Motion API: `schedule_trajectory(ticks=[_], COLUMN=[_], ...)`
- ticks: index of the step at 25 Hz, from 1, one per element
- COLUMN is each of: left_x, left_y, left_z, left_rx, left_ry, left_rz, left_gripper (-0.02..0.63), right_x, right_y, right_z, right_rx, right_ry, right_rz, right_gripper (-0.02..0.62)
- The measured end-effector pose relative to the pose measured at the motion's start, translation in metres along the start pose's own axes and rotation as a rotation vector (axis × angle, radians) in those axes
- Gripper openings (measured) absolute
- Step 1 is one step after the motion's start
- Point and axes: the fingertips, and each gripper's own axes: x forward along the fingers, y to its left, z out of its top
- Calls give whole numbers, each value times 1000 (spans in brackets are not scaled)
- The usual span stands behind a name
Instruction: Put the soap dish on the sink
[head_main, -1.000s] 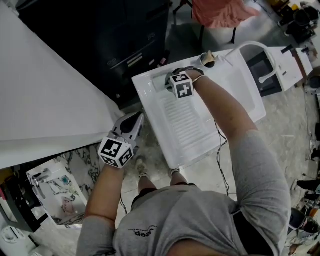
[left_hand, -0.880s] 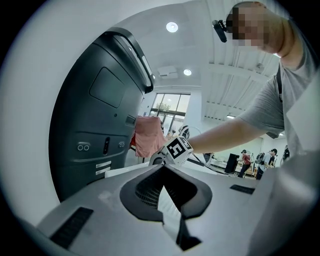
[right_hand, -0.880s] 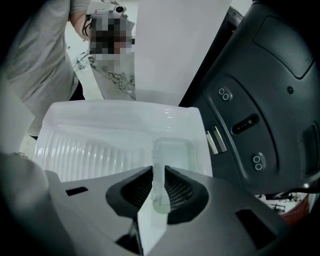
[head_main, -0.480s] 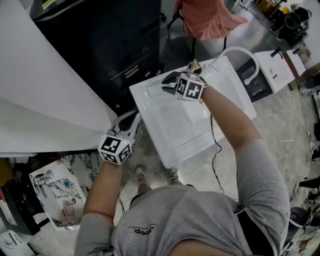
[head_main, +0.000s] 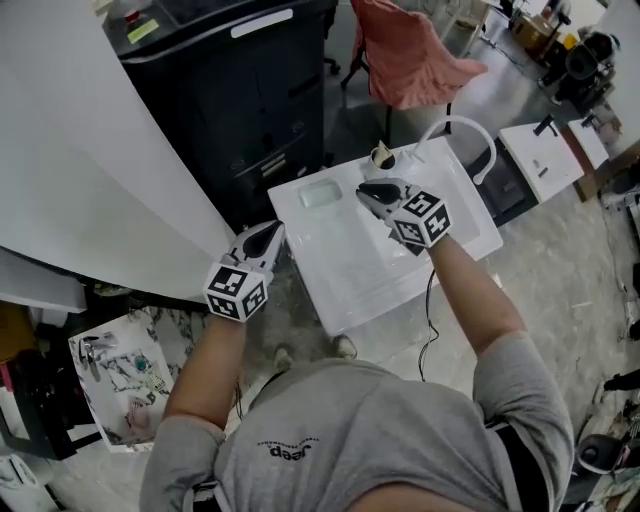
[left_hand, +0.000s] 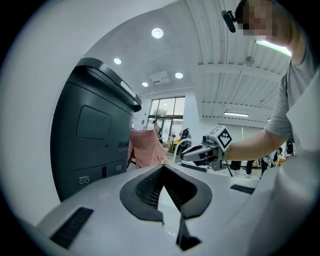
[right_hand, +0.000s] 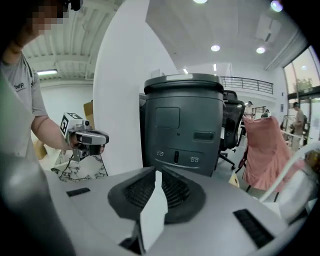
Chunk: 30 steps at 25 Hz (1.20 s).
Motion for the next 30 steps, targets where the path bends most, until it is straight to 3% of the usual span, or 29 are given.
schedule_trajectory(ticks=[6,17,30], left_x=[-16,-32,-47], left_y=[-10,-32,-29], left_z=[8,11,4], left_rx=[-21,-23,-52], left_ry=[-1,-15,-18], left_rz=[4,-3,23], left_gripper=[14,14,14], right_x=[-29,-40,-44], right_y=[28,61,69], right_z=[-2,-30,-25], right_rx=[75,204,227], right_ry=[-94,-146,-167], right_rz=[-82,-139,-96], right_gripper=[76,58,57])
